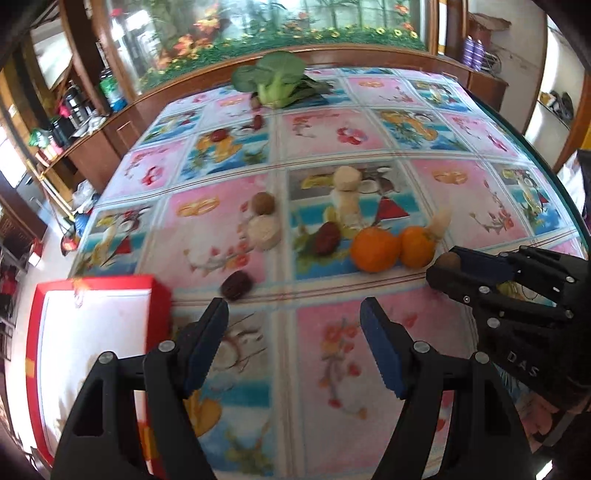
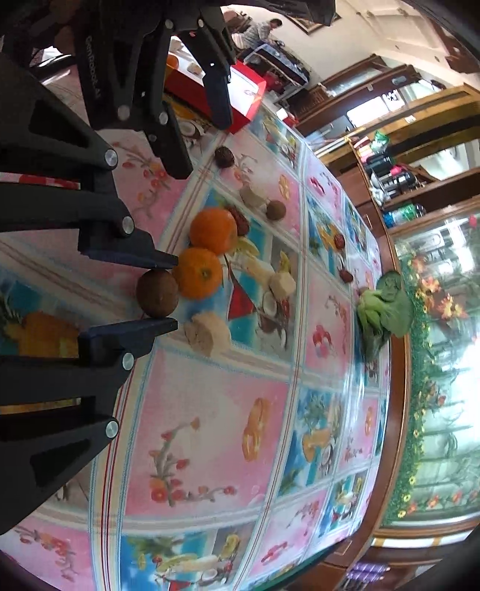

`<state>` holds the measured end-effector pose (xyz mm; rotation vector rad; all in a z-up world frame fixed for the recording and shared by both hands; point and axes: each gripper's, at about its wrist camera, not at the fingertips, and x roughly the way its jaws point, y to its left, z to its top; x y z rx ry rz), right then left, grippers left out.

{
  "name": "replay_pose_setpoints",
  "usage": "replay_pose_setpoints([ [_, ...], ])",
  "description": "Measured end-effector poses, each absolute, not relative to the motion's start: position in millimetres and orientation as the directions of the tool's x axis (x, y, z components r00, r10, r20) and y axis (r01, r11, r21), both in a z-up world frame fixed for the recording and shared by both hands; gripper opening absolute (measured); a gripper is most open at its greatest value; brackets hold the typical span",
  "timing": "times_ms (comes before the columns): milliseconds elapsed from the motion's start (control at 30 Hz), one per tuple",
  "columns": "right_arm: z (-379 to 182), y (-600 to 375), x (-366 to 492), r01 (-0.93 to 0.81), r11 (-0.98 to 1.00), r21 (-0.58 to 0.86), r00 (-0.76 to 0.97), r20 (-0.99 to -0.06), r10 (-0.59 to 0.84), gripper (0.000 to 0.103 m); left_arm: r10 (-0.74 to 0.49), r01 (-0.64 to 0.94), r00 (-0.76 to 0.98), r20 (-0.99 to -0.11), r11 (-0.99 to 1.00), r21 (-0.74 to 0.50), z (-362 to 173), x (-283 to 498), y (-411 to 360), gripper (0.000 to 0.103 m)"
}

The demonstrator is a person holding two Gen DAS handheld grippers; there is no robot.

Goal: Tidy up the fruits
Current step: 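Grasp an orange with the left gripper while the right lifts the kiwi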

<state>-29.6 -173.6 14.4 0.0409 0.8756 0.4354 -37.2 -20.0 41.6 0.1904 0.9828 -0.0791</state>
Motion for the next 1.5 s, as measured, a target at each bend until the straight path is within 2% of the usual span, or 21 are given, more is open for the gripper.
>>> replay_pose_setpoints([
  [667, 14.1, -198.9, -20.8, -0.221, 0.942, 0.253, 0.572, -0.749, 0.335, 0.026, -0.073, 0.228, 0.5, -0.863, 0.972, 0.05, 19.0, 5.0, -51.0, 0.07],
  [900, 12.2, -199.5, -20.3, -0.211, 0.946, 0.248, 0.571, -0.754, 0.325, 0.026, -0.158, 0.212, 0.514, -0.843, 0.976, -0.054, 17.7, 16.2, -39.4, 0.066],
  [1100, 11.9, -200.2, -19.2, -0.21, 0.947, 0.244, 0.572, -0.755, 0.321, 0.026, -0.217, 0.229, 0.516, -0.828, 0.967, -0.111, 16.5, 10.3, -38.2, 0.052],
  [1233, 13.5, -200.8, -19.1, -0.217, 0.944, 0.249, 0.577, -0.747, 0.33, 0.026, -0.245, 0.248, 0.515, -0.821, 0.96, -0.131, 17.0, 5.9, -41.1, 0.037],
  [1500, 16.4, -198.5, -20.9, -0.255, 0.925, 0.28, 0.579, -0.722, 0.378, 0.026, -0.242, 0.229, 0.516, -0.821, 0.963, -0.14, 17.9, -9.6, -34.9, 0.037],
])
